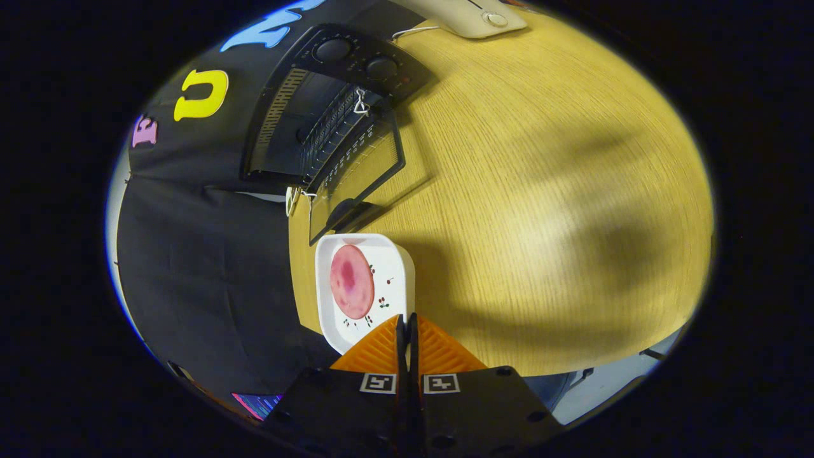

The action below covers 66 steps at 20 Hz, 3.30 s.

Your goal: Open the toaster oven, put the food inside, and close the toaster oven door.

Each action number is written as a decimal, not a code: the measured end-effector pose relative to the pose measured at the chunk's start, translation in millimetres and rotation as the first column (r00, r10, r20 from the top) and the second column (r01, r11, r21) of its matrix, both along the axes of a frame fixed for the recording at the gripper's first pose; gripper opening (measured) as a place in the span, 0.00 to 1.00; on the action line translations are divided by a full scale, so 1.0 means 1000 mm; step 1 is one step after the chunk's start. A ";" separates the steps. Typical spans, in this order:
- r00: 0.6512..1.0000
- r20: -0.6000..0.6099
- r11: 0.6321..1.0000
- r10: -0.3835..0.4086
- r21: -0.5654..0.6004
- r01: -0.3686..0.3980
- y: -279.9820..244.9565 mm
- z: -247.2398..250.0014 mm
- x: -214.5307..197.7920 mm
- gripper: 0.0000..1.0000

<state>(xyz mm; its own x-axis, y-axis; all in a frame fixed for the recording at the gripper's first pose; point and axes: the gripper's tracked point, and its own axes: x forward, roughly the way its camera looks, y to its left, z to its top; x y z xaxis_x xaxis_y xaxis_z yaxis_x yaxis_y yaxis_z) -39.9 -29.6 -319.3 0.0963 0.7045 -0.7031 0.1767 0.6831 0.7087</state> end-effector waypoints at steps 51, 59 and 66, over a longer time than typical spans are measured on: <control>0.523 0.103 0.530 -0.846 0.060 0.846 0.075 -0.012 0.259 0.02; 0.495 0.141 0.510 -0.857 0.099 0.854 0.084 -0.006 0.278 0.11; 0.595 0.265 0.635 -0.759 0.101 0.766 0.092 0.014 0.250 0.75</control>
